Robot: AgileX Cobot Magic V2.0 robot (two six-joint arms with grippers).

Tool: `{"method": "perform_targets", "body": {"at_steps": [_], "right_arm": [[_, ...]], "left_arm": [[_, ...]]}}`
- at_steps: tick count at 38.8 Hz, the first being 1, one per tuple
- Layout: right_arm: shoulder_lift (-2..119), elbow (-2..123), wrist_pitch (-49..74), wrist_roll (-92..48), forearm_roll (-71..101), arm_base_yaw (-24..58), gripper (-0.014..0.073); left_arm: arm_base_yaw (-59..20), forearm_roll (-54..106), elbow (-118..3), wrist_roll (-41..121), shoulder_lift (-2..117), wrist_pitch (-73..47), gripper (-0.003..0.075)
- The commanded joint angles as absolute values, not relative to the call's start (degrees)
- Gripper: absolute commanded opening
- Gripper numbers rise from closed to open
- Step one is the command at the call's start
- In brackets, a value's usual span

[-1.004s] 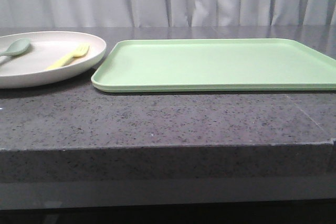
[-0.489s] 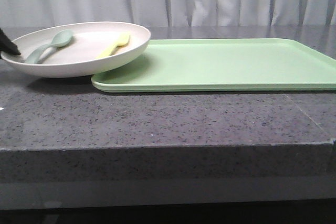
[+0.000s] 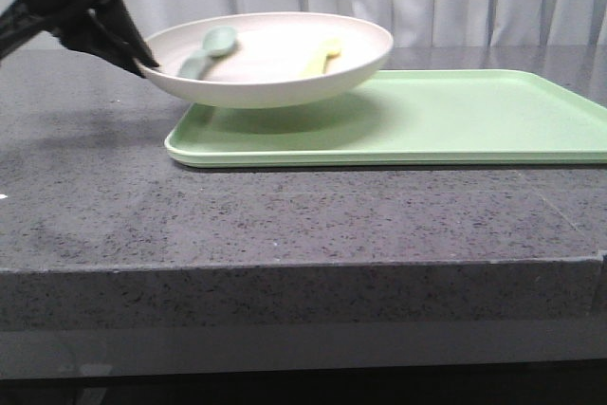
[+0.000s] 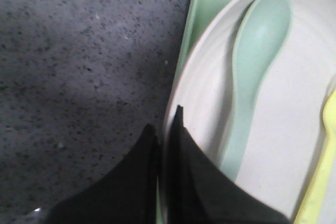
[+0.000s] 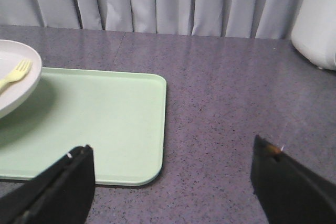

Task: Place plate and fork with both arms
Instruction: 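Lift the plate with the left gripper and slide it onto the tray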

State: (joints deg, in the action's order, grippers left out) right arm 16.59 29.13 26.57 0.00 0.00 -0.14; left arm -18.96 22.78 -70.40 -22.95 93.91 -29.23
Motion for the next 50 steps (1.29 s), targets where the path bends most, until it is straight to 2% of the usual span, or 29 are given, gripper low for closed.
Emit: {"method": "perform_targets", "body": {"at_steps": [1,9,14,26,50], "right_arm": [[17.58,31.16,22.11,-0.31,-0.65,-0.47,0.0624],[17.58,31.16,22.11,-0.31,-0.65,-0.47,0.0624],[17.58,31.16,22.11,-0.31,-0.65,-0.47,0.0624],[17.58,31.16,22.11,-0.31,-0.65,-0.47,0.0624],[17.58,31.16,22.11,-0.31,-0.65,-0.47,0.0624]], "left_arm": [[-22.47,16.92,-74.46,-33.27,93.34,-25.03,-0.0018],[-28.04,2.85,-79.15,-49.58,96.95,-25.82,-0.0018],[-30.03,1.68,-80.87,-55.67,98.9,-23.8,-0.0018],[-31.68,1.52,-81.15,-60.52,101.41,-21.88,-0.0018],[-32.16,0.0,-81.15,-60.38,102.61,-24.06,-0.0011]]}}
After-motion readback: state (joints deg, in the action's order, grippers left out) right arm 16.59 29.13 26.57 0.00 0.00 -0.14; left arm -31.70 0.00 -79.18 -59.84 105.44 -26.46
